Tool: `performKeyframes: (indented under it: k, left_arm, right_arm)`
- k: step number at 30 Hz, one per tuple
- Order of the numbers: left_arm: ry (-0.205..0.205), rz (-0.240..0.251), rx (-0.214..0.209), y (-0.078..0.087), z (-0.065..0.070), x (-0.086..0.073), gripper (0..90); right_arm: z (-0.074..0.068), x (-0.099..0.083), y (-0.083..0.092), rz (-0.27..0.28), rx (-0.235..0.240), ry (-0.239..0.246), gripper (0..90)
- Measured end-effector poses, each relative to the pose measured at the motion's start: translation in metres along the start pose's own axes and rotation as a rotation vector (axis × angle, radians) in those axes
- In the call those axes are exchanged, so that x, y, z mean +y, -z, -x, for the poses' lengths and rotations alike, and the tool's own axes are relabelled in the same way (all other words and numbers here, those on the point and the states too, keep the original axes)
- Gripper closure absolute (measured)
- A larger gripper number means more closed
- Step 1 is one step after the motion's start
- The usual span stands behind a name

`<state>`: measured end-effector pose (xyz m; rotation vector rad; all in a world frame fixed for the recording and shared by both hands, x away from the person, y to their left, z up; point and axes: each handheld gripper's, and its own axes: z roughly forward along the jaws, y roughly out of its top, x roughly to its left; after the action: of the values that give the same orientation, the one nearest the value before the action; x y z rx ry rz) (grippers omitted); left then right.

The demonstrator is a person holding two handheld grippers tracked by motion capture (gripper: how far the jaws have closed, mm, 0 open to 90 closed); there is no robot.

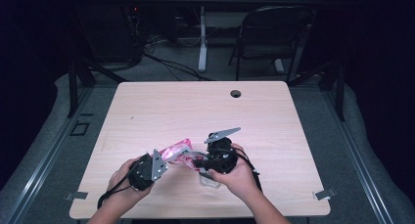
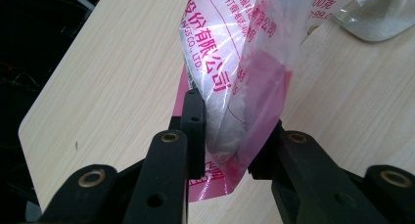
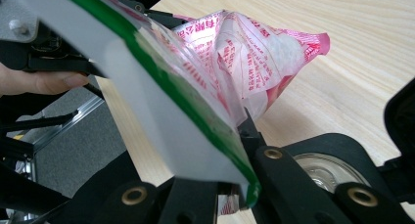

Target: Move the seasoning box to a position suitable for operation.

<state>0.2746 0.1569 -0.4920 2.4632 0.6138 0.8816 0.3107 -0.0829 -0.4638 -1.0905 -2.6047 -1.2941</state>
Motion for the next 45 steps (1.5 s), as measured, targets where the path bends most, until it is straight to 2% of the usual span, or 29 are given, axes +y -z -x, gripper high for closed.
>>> performKeyframes:
  k: [6,16,30,45]
  left_arm:
    - [-0.013,0.000,-0.001,-0.004,0.000,0.003,74.2]
    - [-0.040,0.000,0.029,-0.009,0.003,0.009,74.7]
    - [-0.100,-0.008,0.079,-0.012,0.007,0.019,75.3]
    - [-0.160,-0.029,0.110,-0.013,0.009,0.025,75.7]
  right_arm:
    - [0.003,0.000,0.001,-0.002,-0.015,0.000,90.0]
    - [0.009,-0.003,0.003,0.006,-0.027,-0.010,90.0]
    - [0.017,-0.006,0.007,0.014,-0.043,-0.022,90.0]
    - [0.021,-0.009,0.008,0.020,-0.045,-0.031,89.9]
